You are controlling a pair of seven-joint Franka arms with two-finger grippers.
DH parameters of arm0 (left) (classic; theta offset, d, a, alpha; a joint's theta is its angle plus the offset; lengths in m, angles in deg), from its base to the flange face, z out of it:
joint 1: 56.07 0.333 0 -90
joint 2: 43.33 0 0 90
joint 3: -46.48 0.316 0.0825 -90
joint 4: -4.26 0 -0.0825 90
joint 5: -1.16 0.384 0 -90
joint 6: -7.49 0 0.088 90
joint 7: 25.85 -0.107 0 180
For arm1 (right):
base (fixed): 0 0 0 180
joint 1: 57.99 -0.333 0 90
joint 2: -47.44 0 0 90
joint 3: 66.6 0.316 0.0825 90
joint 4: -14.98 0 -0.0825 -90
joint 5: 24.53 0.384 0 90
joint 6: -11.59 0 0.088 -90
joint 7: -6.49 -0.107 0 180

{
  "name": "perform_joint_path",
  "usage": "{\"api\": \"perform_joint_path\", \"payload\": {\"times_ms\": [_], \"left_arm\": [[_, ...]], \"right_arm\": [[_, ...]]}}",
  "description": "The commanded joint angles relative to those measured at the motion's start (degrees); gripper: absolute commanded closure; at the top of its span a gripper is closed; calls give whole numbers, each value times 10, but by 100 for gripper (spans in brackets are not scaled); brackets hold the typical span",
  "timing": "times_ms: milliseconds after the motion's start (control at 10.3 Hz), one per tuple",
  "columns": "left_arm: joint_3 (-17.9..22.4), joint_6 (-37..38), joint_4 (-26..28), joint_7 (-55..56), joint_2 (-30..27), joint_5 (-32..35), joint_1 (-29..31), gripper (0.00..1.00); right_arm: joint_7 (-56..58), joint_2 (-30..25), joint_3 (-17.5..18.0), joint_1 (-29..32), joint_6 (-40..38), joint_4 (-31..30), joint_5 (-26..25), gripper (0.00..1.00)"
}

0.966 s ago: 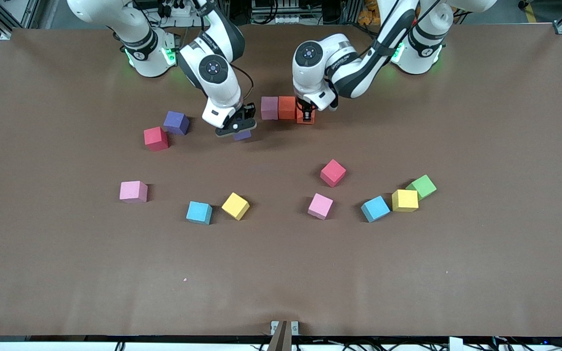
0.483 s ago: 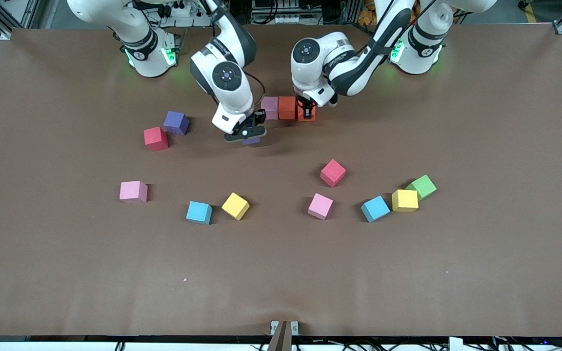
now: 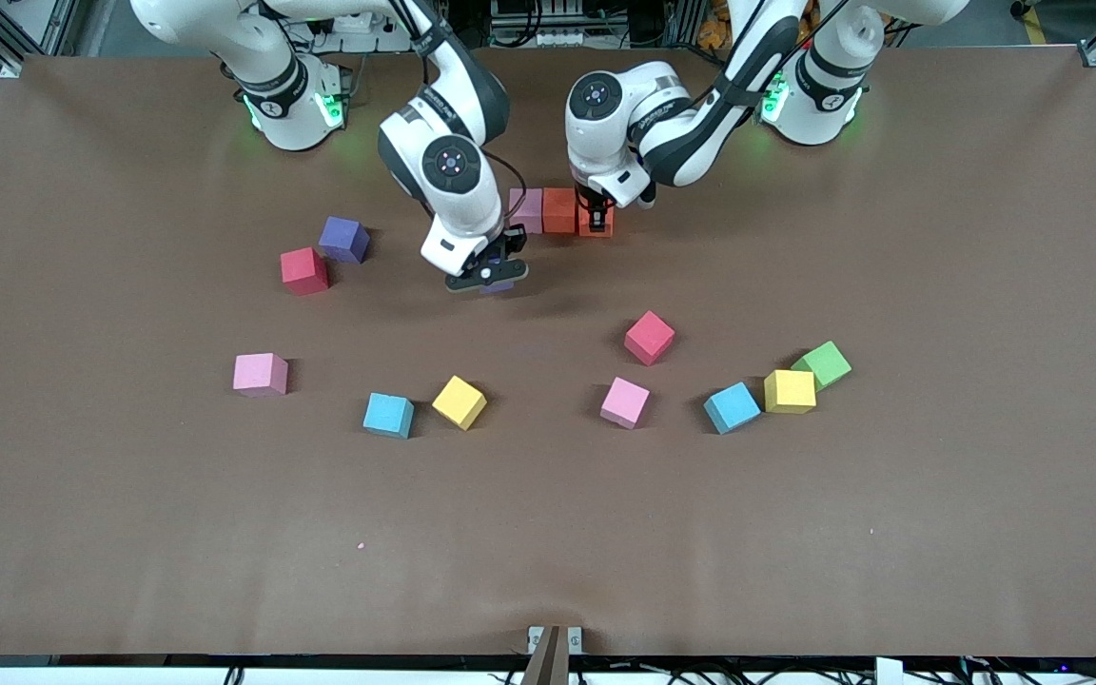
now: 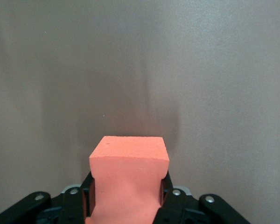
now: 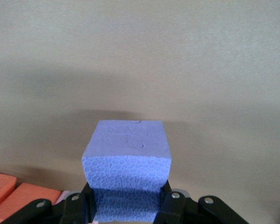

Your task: Form number 2 with 11 blocks

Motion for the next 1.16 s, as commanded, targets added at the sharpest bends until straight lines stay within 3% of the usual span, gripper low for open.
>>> {"api": "perform_joint_path", "payload": {"times_ms": [0, 580, 773, 870, 966, 1063], "left_arm": [[1, -12, -2, 22, 3, 18, -4, 100], [1, -12, -1, 20, 3, 19, -17, 100], [1, -12, 0, 22, 8, 48, -18, 99], [1, -12, 0, 21, 11, 54, -18, 86], [1, -12, -1, 21, 12, 66, -17, 51], [1, -10, -2, 20, 12, 68, -17, 5]], "right_arm": [[74, 8, 5, 39, -32, 12, 10, 100], [114, 4, 5, 64, -61, 10, 11, 100], [107, 6, 5, 63, -60, 10, 12, 100], [107, 6, 5, 63, -61, 10, 21, 100], [107, 6, 5, 63, -61, 10, 28, 100], [107, 6, 5, 63, -61, 10, 28, 100]]}}
